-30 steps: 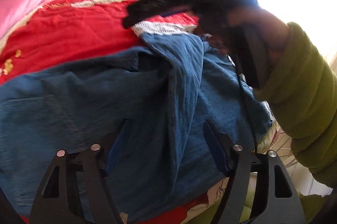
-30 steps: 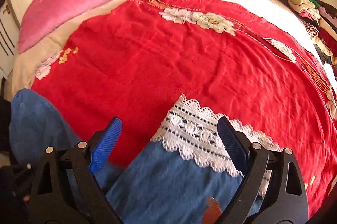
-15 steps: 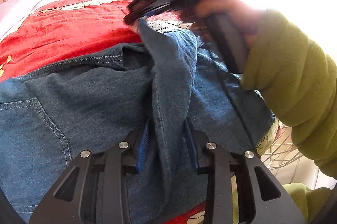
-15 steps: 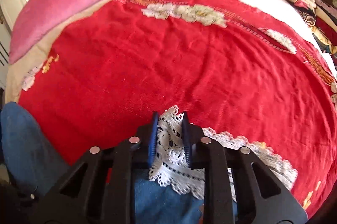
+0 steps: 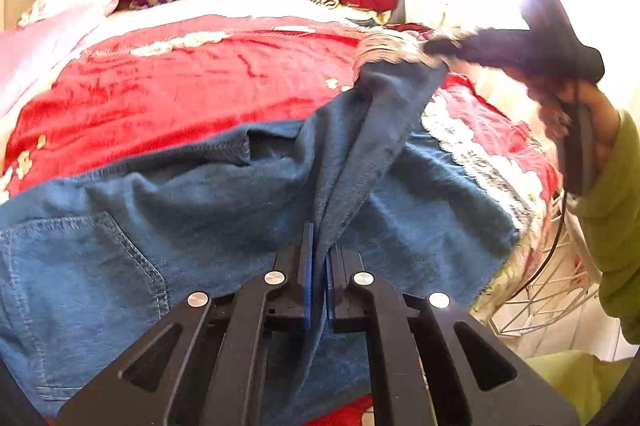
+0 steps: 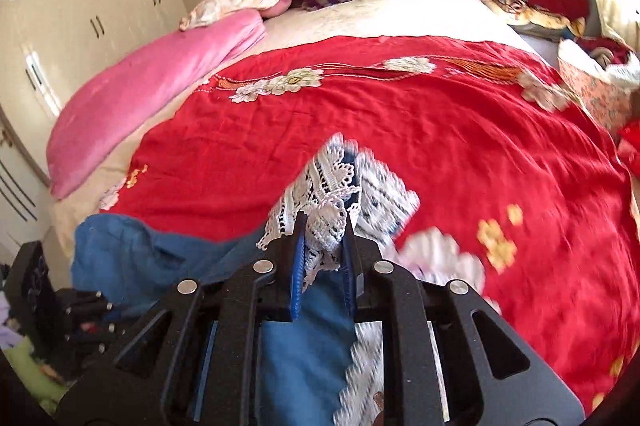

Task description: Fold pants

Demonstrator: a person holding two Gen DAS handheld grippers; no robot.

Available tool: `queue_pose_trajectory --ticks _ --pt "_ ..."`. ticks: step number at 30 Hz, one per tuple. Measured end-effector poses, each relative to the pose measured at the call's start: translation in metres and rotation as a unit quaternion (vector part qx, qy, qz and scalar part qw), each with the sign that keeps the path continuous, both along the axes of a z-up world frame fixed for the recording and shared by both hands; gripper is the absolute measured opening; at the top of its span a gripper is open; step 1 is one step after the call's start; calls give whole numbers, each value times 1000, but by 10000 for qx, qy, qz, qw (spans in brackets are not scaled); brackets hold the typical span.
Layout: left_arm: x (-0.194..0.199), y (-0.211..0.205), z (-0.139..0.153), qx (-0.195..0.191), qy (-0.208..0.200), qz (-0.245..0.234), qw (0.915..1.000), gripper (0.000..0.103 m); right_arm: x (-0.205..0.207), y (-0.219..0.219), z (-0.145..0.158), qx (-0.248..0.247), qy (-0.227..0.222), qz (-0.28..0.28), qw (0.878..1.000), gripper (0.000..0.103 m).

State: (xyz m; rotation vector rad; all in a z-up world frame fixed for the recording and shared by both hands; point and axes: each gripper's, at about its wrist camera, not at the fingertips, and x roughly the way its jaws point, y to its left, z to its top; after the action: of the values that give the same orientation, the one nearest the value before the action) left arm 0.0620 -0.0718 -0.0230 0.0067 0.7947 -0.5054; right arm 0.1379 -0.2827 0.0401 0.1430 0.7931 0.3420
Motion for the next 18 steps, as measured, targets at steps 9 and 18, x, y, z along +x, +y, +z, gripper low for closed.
queue_pose_trajectory --ticks 9,18 --pt "-25 -13 11 405 -340 -331 9981 4 -98 -25 -11 22 323 31 9995 10" --pt "-41 -22 -2 608 -177 -665 9958 4 -127 -45 -57 125 949 -188 9952 10"
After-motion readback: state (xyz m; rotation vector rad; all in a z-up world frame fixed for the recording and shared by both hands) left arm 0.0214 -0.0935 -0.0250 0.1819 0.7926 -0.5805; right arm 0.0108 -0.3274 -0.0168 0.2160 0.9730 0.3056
